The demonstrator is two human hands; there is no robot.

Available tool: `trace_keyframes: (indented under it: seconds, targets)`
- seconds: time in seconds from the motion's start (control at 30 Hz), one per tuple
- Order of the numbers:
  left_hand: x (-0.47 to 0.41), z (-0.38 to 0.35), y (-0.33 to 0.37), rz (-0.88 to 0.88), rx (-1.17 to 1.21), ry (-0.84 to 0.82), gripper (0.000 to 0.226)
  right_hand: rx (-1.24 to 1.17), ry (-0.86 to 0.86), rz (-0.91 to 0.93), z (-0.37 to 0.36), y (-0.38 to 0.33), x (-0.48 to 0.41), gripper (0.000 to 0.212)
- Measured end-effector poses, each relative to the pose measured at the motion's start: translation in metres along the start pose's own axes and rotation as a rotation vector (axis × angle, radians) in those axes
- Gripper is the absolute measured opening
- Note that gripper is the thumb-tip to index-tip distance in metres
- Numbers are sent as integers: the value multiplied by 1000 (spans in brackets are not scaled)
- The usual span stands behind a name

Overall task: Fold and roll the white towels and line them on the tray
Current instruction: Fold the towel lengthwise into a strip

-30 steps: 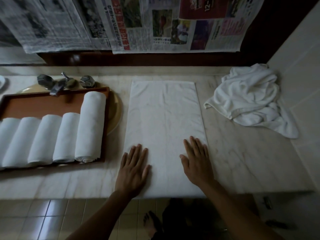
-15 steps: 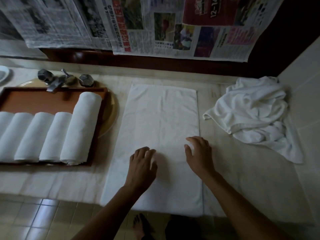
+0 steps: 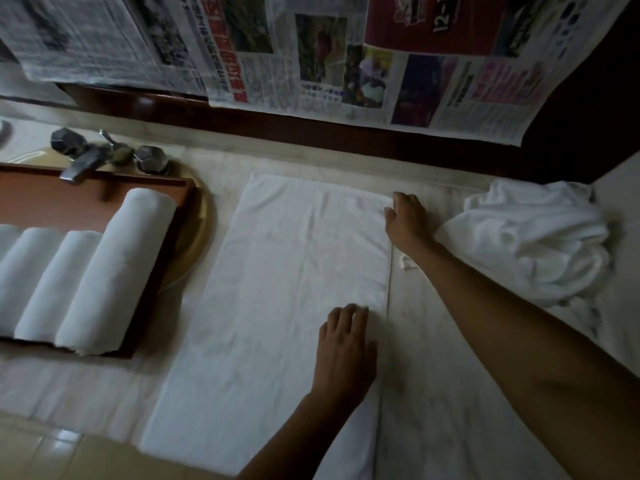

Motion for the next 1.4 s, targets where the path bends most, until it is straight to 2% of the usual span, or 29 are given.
trace_keyframes:
  seconds: [0.1,0.3,0.47,0.53,0.6,0.67,0.77,0.83,0.97,1.13,1.27,1.4]
  targets:
    - [-9,-4,7,44,-87,-23,50,58,-65,-29,6,-3,-24,45]
    - [-28,-5,18,151,-151,12,42,138,-221,19,16,-4,-49,27]
    - [-44,2,35,259,-159,-103,56,-263,-196,6,52,6,-56,6]
    - [-45,3,42,272,-128,-140,46,-398,-176,7,62,8,-55,11]
    - [-45,5,45,263,-60,-150,23,-517,-196,-6,66,10,-48,15]
    - [-42,12,47,237,29,-151,14,-659,-280,3,66,13,-40,13]
    - [-37,41,43,256,274,-120,28,-815,-488,93,67,9,-27,16]
    - [-31,65,30,260,426,-84,25,-752,-490,159,64,0,-24,24]
    - [-15,100,-6,286,772,-46,34,-559,-246,237,49,-27,-35,10]
    - [-4,137,-52,349,1256,9,24,-296,-52,316,18,-84,-61,7]
    - [0,152,-94,406,1264,12,25,-232,-66,368,-10,-136,-81,14]
    - [-3,153,-135,522,1194,61,23,-134,-128,318,-48,-168,-97,17]
Point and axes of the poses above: each hand's wrist, its own x-axis away from the middle knuckle, its own z-axis out of the back of the hand, y = z × x, the point moved 1 cm from there along -x, towards the middle knuckle, and after that the axes turned 12 degrees about -y, right-handed, at the moved point
